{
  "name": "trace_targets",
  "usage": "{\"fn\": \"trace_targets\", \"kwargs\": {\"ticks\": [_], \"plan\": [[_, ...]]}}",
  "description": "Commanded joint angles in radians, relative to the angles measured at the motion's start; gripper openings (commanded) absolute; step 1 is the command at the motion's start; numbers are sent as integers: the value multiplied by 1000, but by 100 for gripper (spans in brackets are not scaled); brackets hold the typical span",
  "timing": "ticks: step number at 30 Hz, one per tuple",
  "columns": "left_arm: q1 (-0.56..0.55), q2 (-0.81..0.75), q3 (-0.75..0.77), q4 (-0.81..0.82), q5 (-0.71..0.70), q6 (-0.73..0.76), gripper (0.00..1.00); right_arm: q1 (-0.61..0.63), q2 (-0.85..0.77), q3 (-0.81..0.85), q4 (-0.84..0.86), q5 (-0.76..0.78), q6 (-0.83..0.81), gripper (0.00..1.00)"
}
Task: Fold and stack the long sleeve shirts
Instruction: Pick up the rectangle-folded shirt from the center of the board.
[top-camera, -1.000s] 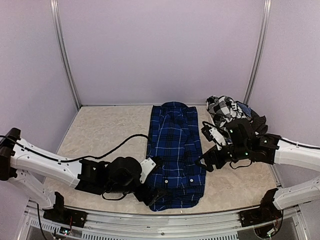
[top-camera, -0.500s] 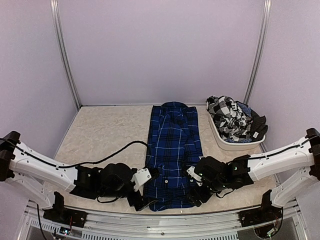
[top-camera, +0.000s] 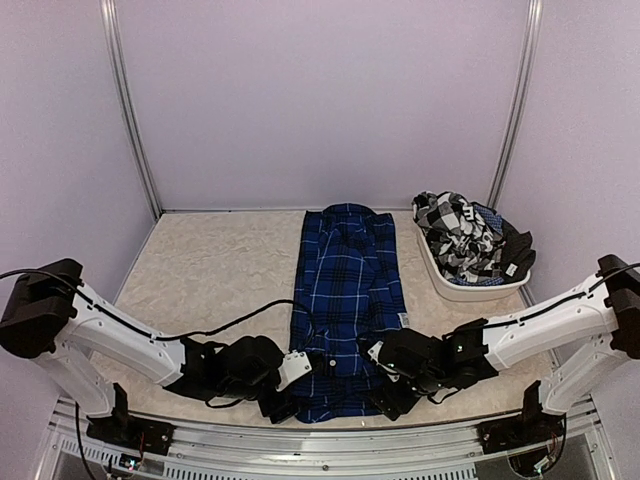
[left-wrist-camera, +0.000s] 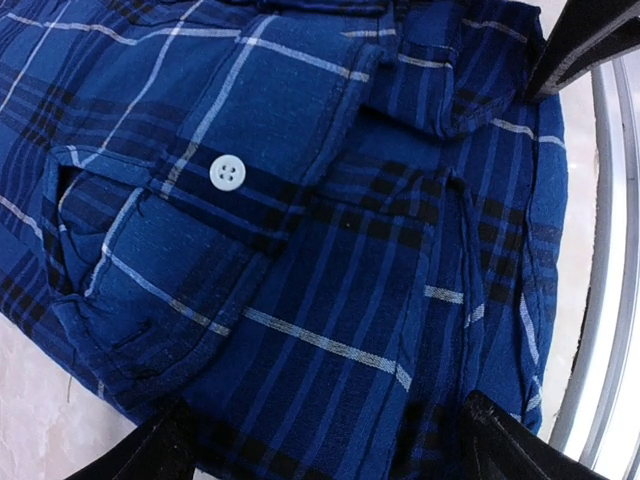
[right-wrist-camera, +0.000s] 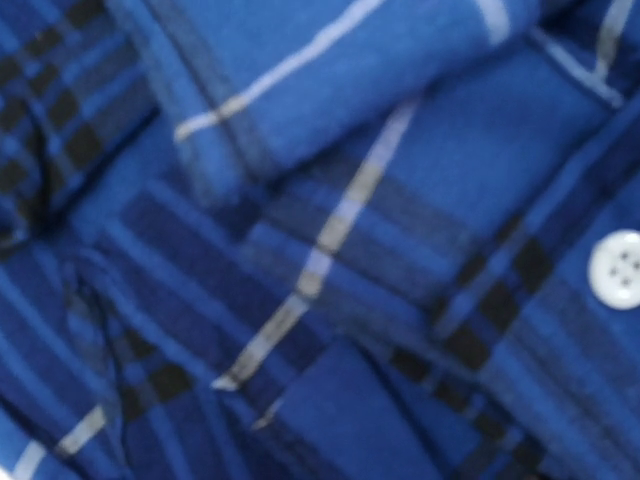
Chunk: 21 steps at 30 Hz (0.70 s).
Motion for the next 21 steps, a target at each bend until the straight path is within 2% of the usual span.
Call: {"fn": "trace_targets", "kwargs": {"ticks": [1,4,5,13,17,19,21], "plan": [[-4,40,-9,19,43,6,83,21,34,-27,8,-2,39,80],[-11,58,-9,11,51,-1,71,26,29,-51,13,-12,55,70],[-13,62,-9,8,51,-3,63,27,22,-57,15,-16,60,66],[-46,108,-2,-1,53,-61,29,60,-51,-94,31,-55,80,25],[-51,101,7,-26,111,-111,11,78,-81,-100,6,-81,104,5],[-56,78,26,-63,156,-129,2,84,-111,-101,-12,-100,121,0],[-65,55,51,-114,197,-145,0,95,-144,-102,-32,-120,141,0]]}}
